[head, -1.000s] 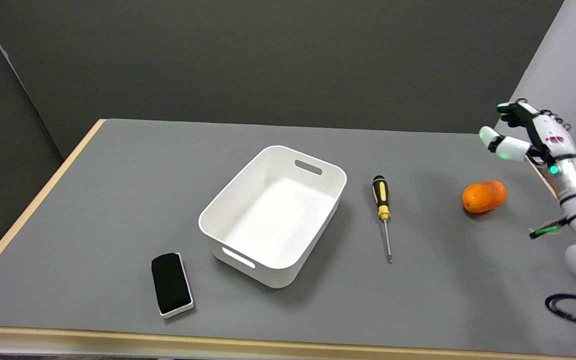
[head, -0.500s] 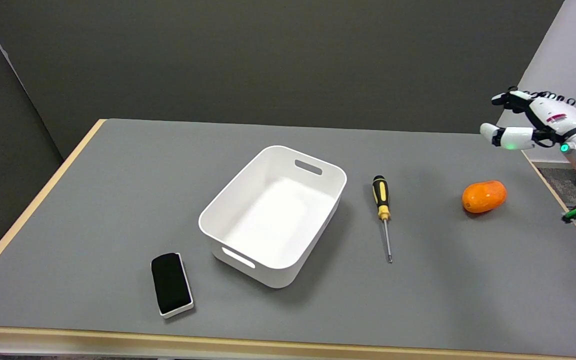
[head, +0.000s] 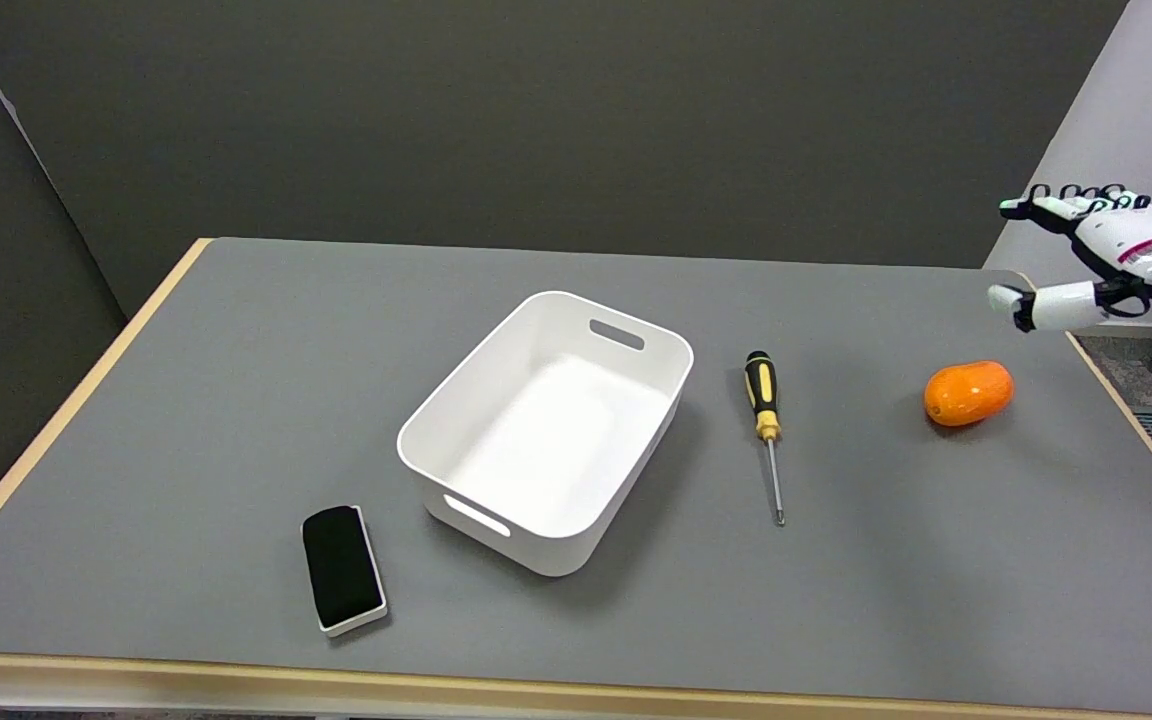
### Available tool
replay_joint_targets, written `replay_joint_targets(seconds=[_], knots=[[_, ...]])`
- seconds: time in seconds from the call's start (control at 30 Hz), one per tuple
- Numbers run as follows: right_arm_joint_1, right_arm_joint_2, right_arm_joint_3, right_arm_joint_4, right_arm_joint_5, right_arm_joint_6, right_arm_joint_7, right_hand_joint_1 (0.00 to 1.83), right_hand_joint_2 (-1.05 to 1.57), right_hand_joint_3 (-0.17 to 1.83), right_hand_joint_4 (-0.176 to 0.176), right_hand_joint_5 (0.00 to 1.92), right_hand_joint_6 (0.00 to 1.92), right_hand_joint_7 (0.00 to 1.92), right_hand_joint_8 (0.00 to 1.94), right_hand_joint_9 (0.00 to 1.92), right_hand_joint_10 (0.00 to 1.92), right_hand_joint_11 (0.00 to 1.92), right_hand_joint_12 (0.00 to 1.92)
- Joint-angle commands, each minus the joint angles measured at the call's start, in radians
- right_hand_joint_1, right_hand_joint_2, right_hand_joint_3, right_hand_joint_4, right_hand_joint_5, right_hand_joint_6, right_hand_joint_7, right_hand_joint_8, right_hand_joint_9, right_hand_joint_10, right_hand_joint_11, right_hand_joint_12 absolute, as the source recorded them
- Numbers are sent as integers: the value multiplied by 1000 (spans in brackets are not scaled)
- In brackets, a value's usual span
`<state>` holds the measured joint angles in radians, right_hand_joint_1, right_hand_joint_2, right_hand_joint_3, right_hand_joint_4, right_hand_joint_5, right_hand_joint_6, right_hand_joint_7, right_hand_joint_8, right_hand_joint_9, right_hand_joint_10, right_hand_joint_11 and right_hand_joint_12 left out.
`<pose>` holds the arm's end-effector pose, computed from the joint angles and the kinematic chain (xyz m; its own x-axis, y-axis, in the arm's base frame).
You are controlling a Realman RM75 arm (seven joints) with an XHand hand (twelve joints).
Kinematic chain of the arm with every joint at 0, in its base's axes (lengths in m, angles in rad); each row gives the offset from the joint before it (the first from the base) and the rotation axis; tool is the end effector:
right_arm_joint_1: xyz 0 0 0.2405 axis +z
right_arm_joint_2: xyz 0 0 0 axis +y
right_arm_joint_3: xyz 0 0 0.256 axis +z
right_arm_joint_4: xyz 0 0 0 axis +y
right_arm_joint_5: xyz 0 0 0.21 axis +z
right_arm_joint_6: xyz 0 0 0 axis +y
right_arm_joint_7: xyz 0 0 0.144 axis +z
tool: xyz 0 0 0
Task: Pick up mango.
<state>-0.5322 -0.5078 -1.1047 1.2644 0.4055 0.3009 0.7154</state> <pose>-0.1598 -0.2529 0.6054 0.9991 -0.0308 -0.0300 0.0376 0.2917 0.9558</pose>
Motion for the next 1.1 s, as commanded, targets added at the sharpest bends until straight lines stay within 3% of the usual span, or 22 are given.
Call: replay_joint_targets(seconds=[0.03, 0.17, 0.37, 0.8, 1.1], knots=[[-302, 75, 145, 148, -282, -46, 67, 314, 471, 956, 81, -1, 158, 20, 188, 35, 488, 9, 920], [-311, 79, 136, 163, -442, -67, 203, 303, 452, 941, 67, -1, 4, 0, 118, 13, 402, -1, 893], [-302, 78, 94, 124, -640, -55, 398, 312, 449, 944, 66, -1, -1, -1, 44, 8, 345, 4, 800], [-205, 100, -94, -17, -649, -54, 416, 411, 459, 864, 69, -1, -1, -1, -1, -1, 97, -1, 541], [115, 81, -334, -190, -658, 27, 411, 467, 461, 854, 68, -1, -1, -1, -1, -1, -1, -1, 389]])
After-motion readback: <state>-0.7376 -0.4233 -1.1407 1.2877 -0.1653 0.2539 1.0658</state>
